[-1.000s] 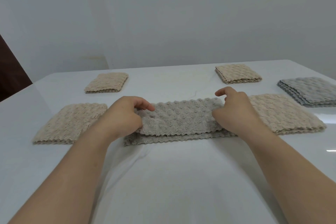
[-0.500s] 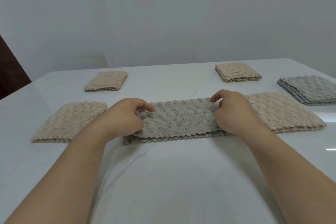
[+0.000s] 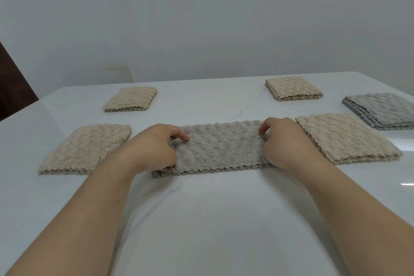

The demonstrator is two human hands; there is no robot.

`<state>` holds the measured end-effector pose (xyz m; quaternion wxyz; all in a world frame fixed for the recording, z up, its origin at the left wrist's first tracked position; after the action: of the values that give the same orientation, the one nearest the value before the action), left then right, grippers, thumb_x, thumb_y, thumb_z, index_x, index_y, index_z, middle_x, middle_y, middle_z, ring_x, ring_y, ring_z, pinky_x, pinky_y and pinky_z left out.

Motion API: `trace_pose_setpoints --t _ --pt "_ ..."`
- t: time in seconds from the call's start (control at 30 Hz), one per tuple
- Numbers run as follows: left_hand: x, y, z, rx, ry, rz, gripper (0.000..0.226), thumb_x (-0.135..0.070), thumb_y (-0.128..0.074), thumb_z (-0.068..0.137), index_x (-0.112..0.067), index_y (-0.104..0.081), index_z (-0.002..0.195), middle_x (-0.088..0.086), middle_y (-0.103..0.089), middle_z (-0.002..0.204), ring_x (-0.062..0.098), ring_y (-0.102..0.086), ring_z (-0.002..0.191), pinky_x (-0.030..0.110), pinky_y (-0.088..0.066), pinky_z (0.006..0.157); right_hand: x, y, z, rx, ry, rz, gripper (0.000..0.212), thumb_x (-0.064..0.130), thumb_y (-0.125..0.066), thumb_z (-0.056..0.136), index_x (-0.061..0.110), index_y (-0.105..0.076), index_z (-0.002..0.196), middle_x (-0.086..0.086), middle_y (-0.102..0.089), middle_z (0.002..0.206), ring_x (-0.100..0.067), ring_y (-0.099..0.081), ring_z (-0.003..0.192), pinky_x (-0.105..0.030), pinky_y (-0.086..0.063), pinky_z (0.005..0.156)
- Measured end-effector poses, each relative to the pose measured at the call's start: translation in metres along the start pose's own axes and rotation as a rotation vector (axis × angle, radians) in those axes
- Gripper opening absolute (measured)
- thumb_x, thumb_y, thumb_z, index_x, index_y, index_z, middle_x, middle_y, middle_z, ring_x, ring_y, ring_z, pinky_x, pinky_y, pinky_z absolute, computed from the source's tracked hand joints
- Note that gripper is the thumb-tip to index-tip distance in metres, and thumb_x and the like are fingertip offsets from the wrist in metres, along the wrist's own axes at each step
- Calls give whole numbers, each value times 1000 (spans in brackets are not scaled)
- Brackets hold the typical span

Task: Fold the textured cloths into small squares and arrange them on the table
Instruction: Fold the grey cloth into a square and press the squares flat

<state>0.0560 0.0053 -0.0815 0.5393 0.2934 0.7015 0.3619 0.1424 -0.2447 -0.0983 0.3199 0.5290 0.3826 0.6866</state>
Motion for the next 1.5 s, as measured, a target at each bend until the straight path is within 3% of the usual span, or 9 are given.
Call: trace_pose_setpoints --t 0.13,0.33,0.57,0.77,0.93,1.07,1.23,1.37,1.5 --pt "1 0 0 -1 0 27 58 9 -58 81 -39 -66 114 -5 -52 69 12 -52 57 18 -38 46 1 0 -2 2 -3 -40 38 1 -48 85 18 -61 115 -13 -54 110 -36 -59 89 -28 -30 55" --pt "5 -1 3 -3 36 71 57 6 -61 80 -39 -65 116 -4 -56 79 12 -54 61 19 -39 49 4 0 -7 13 -8 -139 36 5 -46 90 18 -58 121 -13 -50 118 -36 -54 102 -36 -43 74" --pt "12 6 3 -55 114 114 50 -6 -75 77 -38 -64 114 -13 -57 98 6 -58 77 21 -43 56 8 3 -16 44 -50 -289 42 10 -44 90 19 -52 130 -11 -47 125 -36 -46 119 -41 -41 82" --pt "16 7 4 -90 150 96 41 -12 -71 81 -29 -64 117 -13 -56 95 6 -58 81 22 -42 58 8 3 -21 99 -63 -390 44 17 -43 95 20 -46 139 -12 -46 130 -37 -45 123 -44 -42 88" --pt "12 16 10 -300 98 114 21 -26 -53 98 -29 -61 117 -3 -64 125 22 -61 109 38 -50 97 19 11 -19 -63 -25 -416 43 14 -48 90 18 -52 133 -12 -50 128 -37 -47 121 -46 -40 95" --pt "-21 7 9 -509 -245 207 40 -29 -46 105 -18 -52 144 1 -50 152 22 -41 142 37 -29 119 46 3 -9 -191 239 -198 41 20 -46 100 14 -52 140 -8 -53 140 -30 -45 132 -44 -40 104" --pt "-39 -48 28 -277 -401 337 52 -33 -29 109 -20 -29 159 -3 -27 167 18 -17 156 39 -11 127 69 -47 -5 59 464 -196 56 36 -23 109 16 -20 161 -1 -19 168 -19 -10 156 -40 -13 126" --pt "-34 -73 42 -108 -366 469 57 -37 -20 109 -22 -11 164 -4 -13 171 17 -8 157 39 -5 128 59 -67 -3 208 450 -268 57 35 -19 108 16 -14 162 1 -17 169 -17 -10 156 -39 -9 126" --pt "-27 -73 44 -71 -304 478 58 -42 -16 109 -24 -6 164 -8 -7 171 12 -3 157 36 -2 128 55 -68 1 221 387 -273 59 37 -19 107 16 -13 162 2 -16 169 -17 -10 156 -37 -7 126"
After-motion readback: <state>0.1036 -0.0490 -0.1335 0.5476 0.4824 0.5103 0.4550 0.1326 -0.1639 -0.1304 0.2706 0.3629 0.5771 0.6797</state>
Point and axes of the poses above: each hand's wrist, its own z-axis towards the middle knuckle, its own y-axis out of the back of the hand, x = y × z, the point moved 7 cm from there along z, towards the middle knuckle
